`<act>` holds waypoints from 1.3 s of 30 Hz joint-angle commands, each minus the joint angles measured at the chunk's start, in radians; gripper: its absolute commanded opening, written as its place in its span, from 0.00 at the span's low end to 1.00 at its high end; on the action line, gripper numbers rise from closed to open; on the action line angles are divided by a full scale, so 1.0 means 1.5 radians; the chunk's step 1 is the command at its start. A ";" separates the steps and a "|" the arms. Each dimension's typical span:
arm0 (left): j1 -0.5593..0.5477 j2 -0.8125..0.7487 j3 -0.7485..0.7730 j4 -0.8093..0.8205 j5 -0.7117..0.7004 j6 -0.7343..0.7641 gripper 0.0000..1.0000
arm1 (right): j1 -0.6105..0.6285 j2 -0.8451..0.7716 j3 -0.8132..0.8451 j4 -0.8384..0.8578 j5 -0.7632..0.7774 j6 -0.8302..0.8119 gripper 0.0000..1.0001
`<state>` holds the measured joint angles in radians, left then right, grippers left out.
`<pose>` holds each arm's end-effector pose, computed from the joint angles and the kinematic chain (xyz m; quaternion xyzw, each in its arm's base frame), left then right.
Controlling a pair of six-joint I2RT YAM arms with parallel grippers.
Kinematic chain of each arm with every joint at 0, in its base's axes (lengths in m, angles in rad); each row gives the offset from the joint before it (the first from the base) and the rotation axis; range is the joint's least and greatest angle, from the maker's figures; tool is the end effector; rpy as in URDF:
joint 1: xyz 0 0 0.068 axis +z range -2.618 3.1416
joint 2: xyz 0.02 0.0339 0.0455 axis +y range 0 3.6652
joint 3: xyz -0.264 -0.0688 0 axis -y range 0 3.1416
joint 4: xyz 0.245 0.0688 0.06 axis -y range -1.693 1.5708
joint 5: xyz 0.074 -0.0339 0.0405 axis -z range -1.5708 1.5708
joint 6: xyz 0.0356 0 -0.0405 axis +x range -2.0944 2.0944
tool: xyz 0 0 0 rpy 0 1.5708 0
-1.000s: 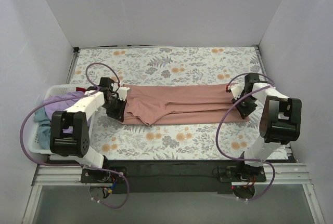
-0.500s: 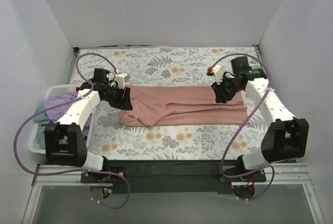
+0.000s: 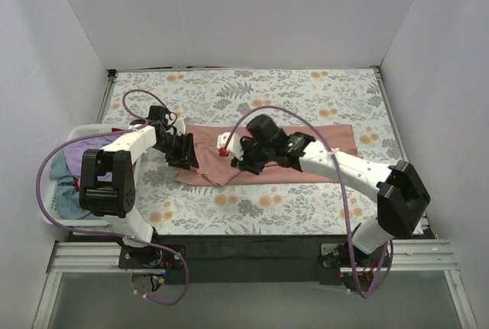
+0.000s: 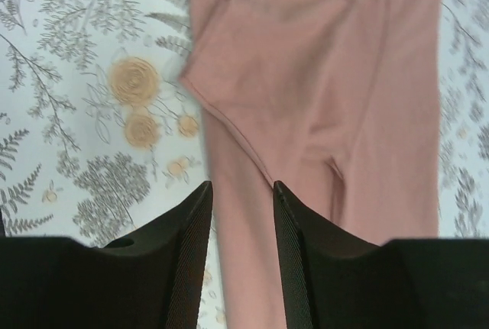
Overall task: Fold and stack the t-shirts
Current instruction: Fold the tshirt
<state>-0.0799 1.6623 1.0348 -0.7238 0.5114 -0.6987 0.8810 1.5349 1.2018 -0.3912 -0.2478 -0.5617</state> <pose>0.2982 -0.0414 0.1786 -0.2664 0.9244 -0.2728 0.0026 0.2115 0.2701 0.2820 -0.6356 0.6459 0.1760 0.3845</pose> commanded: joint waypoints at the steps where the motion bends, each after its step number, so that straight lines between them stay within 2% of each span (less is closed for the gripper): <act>1: 0.003 0.022 0.011 0.002 -0.050 -0.017 0.42 | 0.089 0.041 -0.019 0.106 0.099 -0.011 0.45; 3: 0.003 0.033 0.016 -0.003 -0.070 -0.019 0.42 | 0.131 0.081 0.001 0.123 0.120 -0.014 0.45; 8: 0.005 0.044 0.022 -0.005 -0.091 -0.023 0.46 | 0.169 0.176 0.054 0.130 0.158 -0.022 0.45; 15: 0.005 0.045 0.019 -0.002 -0.079 -0.031 0.49 | 0.183 0.218 0.060 0.131 0.162 -0.048 0.53; 23: 0.007 0.050 0.020 -0.003 -0.070 -0.032 0.49 | 0.186 0.250 0.077 0.147 0.184 -0.055 0.51; 26: 0.008 0.054 0.022 -0.004 -0.068 -0.036 0.52 | 0.187 0.261 0.077 0.146 0.181 -0.065 0.50; 27: 0.010 0.054 0.022 -0.003 -0.066 -0.035 0.57 | 0.187 0.265 0.076 0.146 0.180 -0.067 0.49; 30: 0.011 0.053 0.022 -0.001 -0.067 -0.038 0.57 | 0.187 0.271 0.074 0.147 0.185 -0.073 0.44; 33: 0.011 0.054 0.020 0.001 -0.069 -0.039 0.56 | 0.186 0.264 0.074 0.146 0.189 -0.075 0.26; 34: 0.011 0.055 0.021 0.001 -0.069 -0.038 0.54 | 0.186 0.260 0.074 0.146 0.188 -0.075 0.16; 37: 0.011 0.055 0.027 -0.001 -0.067 -0.040 0.49 | 0.186 0.250 0.073 0.146 0.195 -0.078 0.01; 39: 0.011 0.049 0.031 -0.001 -0.066 -0.040 0.46 | 0.186 0.247 0.073 0.145 0.199 -0.080 0.01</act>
<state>-0.0711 1.7435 1.0500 -0.7330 0.4366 -0.7631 1.1542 1.9400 1.2854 -0.1986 0.0330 -0.6731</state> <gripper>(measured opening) 0.468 0.029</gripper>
